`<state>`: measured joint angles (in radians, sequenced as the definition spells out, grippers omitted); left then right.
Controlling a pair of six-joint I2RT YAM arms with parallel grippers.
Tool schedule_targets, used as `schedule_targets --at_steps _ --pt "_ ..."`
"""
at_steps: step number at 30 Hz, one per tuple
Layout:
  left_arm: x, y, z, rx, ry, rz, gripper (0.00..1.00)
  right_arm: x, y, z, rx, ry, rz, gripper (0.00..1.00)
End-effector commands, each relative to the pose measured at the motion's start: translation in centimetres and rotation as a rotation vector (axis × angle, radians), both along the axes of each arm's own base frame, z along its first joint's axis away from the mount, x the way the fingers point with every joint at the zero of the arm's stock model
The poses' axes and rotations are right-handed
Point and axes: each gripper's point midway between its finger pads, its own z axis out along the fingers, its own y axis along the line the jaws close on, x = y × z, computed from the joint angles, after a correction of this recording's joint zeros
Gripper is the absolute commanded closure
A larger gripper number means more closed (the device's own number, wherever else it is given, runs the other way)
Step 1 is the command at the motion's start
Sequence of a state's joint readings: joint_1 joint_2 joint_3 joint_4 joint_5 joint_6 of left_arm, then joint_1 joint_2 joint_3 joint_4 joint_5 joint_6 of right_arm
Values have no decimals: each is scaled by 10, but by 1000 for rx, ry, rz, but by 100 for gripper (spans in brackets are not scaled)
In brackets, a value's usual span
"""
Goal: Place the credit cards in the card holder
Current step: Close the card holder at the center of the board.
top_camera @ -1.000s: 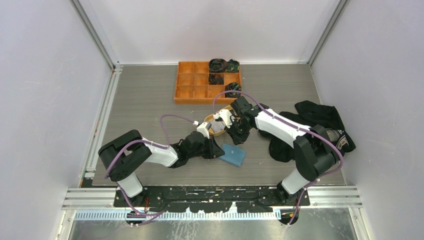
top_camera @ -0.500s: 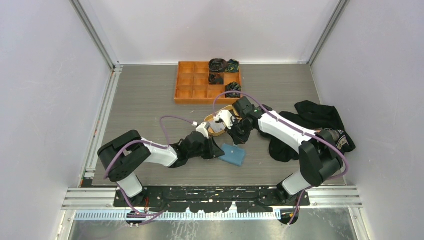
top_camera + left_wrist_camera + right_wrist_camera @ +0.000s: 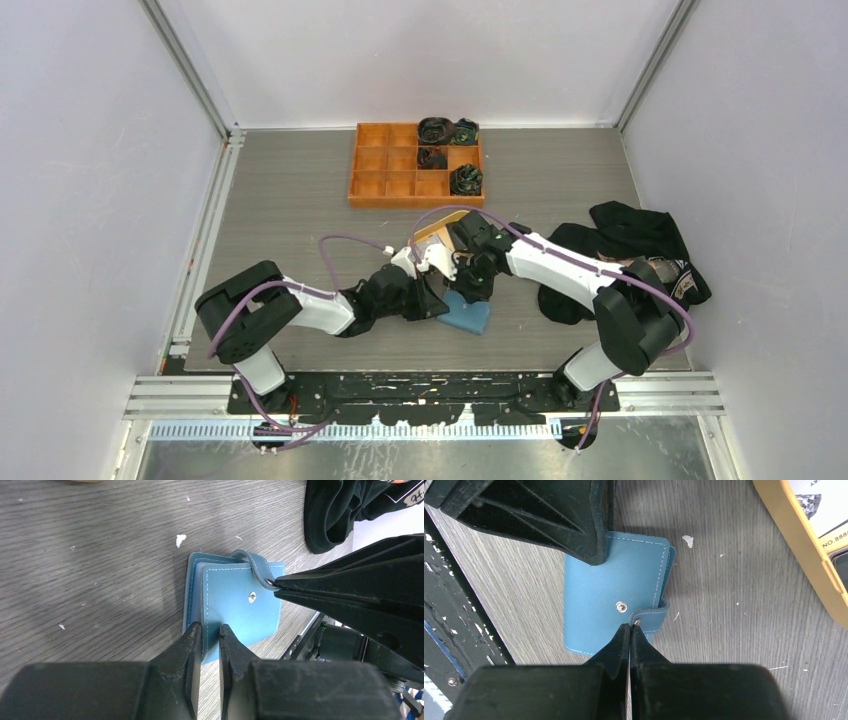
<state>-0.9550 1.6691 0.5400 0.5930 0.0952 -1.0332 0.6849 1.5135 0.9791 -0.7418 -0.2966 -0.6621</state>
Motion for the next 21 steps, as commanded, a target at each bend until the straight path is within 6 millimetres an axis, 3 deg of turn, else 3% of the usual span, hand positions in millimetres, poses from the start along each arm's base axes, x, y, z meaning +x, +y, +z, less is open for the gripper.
schedule_targets --at_steps 1,21 --pt "-15 3 -7 17 33 -36 90 -4 5 11 39 -23 41 99" --pt "-22 1 4 -63 11 -2 93 -32 9 9 46 1 169 99"
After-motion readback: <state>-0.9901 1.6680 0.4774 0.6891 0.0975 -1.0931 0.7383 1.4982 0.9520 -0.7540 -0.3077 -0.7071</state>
